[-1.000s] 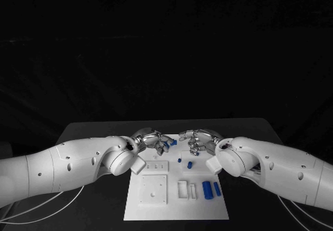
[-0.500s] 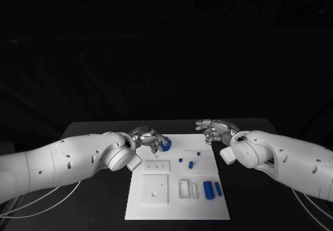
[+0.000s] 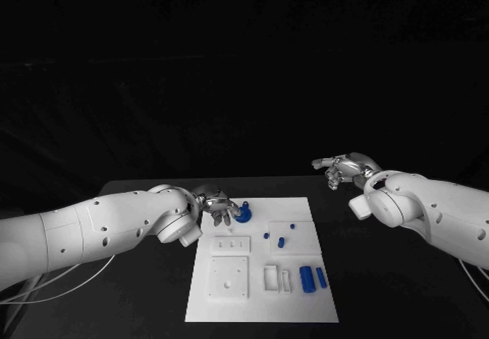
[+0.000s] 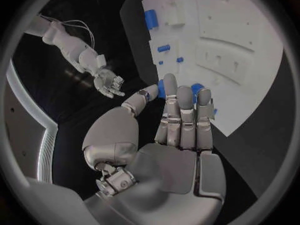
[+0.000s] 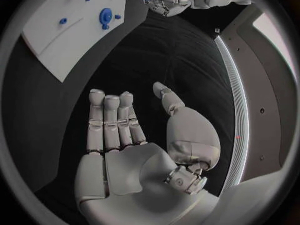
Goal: Assemble the parts on the task board
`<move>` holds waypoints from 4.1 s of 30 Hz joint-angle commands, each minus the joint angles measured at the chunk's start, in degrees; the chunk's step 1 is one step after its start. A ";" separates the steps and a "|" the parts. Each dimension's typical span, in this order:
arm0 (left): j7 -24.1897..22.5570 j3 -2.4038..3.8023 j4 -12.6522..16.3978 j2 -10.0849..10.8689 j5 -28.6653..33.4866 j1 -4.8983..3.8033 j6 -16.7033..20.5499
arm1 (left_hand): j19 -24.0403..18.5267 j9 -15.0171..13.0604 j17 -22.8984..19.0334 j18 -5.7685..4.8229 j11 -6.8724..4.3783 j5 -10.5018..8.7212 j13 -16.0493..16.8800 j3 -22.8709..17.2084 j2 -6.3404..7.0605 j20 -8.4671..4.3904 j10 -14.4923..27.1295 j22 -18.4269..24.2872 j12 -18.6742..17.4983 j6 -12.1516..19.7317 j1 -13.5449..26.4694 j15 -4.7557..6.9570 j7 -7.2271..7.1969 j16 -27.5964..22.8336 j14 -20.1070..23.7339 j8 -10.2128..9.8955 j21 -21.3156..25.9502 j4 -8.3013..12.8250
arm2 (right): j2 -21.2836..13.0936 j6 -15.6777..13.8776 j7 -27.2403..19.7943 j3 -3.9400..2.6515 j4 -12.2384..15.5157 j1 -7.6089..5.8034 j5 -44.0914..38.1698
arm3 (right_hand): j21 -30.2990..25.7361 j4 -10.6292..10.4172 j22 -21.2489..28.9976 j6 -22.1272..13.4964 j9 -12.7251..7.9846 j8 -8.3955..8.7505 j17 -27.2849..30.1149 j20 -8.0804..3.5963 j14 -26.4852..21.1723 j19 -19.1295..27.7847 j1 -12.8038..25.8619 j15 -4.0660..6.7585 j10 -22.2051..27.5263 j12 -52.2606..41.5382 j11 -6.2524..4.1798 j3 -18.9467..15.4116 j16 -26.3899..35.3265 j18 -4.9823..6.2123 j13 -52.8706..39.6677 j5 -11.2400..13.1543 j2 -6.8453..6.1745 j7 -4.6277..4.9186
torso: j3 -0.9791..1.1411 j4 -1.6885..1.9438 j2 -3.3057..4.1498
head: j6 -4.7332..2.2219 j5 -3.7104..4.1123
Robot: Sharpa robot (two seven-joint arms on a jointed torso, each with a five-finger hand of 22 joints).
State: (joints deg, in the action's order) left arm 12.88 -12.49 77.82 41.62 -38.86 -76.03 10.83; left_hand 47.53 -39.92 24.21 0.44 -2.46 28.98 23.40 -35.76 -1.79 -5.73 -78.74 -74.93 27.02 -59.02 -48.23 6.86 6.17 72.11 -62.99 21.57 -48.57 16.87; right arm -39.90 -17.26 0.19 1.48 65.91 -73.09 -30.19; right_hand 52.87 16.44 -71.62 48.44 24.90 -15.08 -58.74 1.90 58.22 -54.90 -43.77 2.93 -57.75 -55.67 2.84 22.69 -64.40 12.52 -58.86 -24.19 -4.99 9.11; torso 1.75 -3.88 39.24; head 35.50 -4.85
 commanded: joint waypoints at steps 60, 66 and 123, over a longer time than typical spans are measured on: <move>8.23 -1.27 -3.69 -4.61 -16.54 5.11 4.42 | 2.97 -4.25 1.06 -0.29 -1.94 -1.31 2.81 -0.89 2.97 -8.03 -4.40 -1.18 3.68 -10.10 -0.86 2.41 -5.46 4.12 -4.20 0.47 -3.24 -0.34 | 3.37 2.60 -5.19 -0.01 -4.54 -0.76 -10.33 | -26.08 -0.44 14.18 -1.39 -1.16 -1.83 26.54 9.94 -8.61 14.94 -6.52 -9.23 2.55 30.23 4.43 2.14 28.64 1.59 42.87 -1.90 0.45 2.14 | 0.07 -0.11 -0.27 | 3.36 -0.69; 8.25 -1.26 -3.88 -5.02 -17.35 5.36 4.25 | 3.26 -4.66 1.34 -0.28 -2.18 -1.63 3.50 -0.69 3.13 -8.22 -4.67 -1.19 4.57 -10.82 -0.96 2.69 -5.76 4.90 -4.50 0.74 -3.61 -0.38 | 3.46 2.61 -5.17 -0.01 -4.51 -0.80 -10.54 | -26.13 -0.44 14.13 -1.41 -1.21 -1.83 26.64 9.97 -8.66 15.06 -6.63 -9.27 2.54 30.25 4.45 2.21 28.69 1.60 43.12 -2.05 0.47 2.15 | 0.11 -0.07 -0.27 | 3.50 -0.79; 8.99 -1.23 -8.35 -7.38 -18.74 8.13 3.32 | 4.16 -7.00 1.86 -0.14 -2.98 1.22 6.56 -1.63 2.57 -9.08 -4.36 -1.24 9.68 -12.16 -0.03 3.68 -6.75 8.31 -5.28 2.88 -5.78 -0.29 | 4.16 2.93 -5.18 -0.02 -4.86 -0.84 -10.76 | -26.20 -0.58 13.76 -1.34 -1.45 -1.92 27.06 10.16 -8.71 15.29 -6.90 -9.36 2.32 30.18 4.48 2.44 28.72 1.68 44.33 -3.26 0.52 2.14 | 0.06 -0.10 -0.28 | 4.54 -0.92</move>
State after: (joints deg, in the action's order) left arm 22.14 -13.77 69.36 34.38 -57.35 -67.94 15.01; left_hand 51.52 -41.50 26.02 0.44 -5.23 30.01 29.90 -37.04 1.14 -6.86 -83.28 -74.91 36.34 -61.64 -48.30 9.23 5.02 80.10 -67.56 22.82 -54.13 16.67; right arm -35.81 -15.22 -4.54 1.49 61.02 -73.91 -40.42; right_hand 26.94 16.12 -57.79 47.33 23.54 -16.79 -31.77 12.06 49.63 -40.01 -49.95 -6.33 -54.99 -25.67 7.27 24.92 -36.04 14.13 -14.58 -27.08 -4.53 11.25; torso 1.79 -3.98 38.96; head 40.01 -5.77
